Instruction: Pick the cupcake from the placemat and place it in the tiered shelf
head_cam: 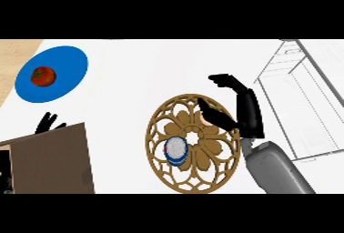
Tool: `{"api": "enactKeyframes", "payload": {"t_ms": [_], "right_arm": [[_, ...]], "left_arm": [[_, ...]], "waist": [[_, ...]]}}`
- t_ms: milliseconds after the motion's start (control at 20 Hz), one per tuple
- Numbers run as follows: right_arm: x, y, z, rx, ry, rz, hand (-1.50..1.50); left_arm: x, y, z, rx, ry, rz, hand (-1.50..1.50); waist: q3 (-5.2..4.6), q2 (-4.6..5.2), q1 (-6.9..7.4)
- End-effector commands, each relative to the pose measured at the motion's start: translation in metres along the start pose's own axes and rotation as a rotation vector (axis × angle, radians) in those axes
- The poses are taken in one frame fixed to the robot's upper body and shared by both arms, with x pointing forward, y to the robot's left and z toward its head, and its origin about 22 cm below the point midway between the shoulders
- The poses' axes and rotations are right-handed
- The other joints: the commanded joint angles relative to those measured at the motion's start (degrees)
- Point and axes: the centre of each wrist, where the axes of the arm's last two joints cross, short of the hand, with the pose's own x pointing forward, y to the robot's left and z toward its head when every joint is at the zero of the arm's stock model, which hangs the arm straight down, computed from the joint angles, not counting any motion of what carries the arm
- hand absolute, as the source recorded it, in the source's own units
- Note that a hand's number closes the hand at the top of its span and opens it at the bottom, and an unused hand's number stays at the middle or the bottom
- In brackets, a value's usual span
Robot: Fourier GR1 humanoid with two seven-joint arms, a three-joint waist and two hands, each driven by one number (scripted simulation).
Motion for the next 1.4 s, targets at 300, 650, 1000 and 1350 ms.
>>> {"api": "enactKeyframes", "payload": {"t_ms": [300,650,1000,1350], "right_arm": [[0.009,0.062,0.022,-0.034,0.063,0.410,-1.50],[0.056,0.088,0.023,0.153,0.258,0.741,-1.50],[0.089,0.095,0.012,0.419,0.387,1.050,-1.50],[0.087,0.089,0.002,0.476,0.448,1.157,-1.50]], "left_arm": [[-0.002,0.018,-0.005,0.081,-0.042,0.054,0.00],[-0.014,0.014,0.006,0.074,-0.042,0.053,0.00],[0.003,0.020,-0.002,0.065,-0.077,0.033,0.00],[-0.004,0.010,-0.008,0.071,-0.082,0.036,0.00]], "waist": [[-0.88,-0.56,-2.52],[-0.86,-0.67,-2.21],[-0.66,-0.15,-1.89],[-0.56,0.17,-1.78]]}}
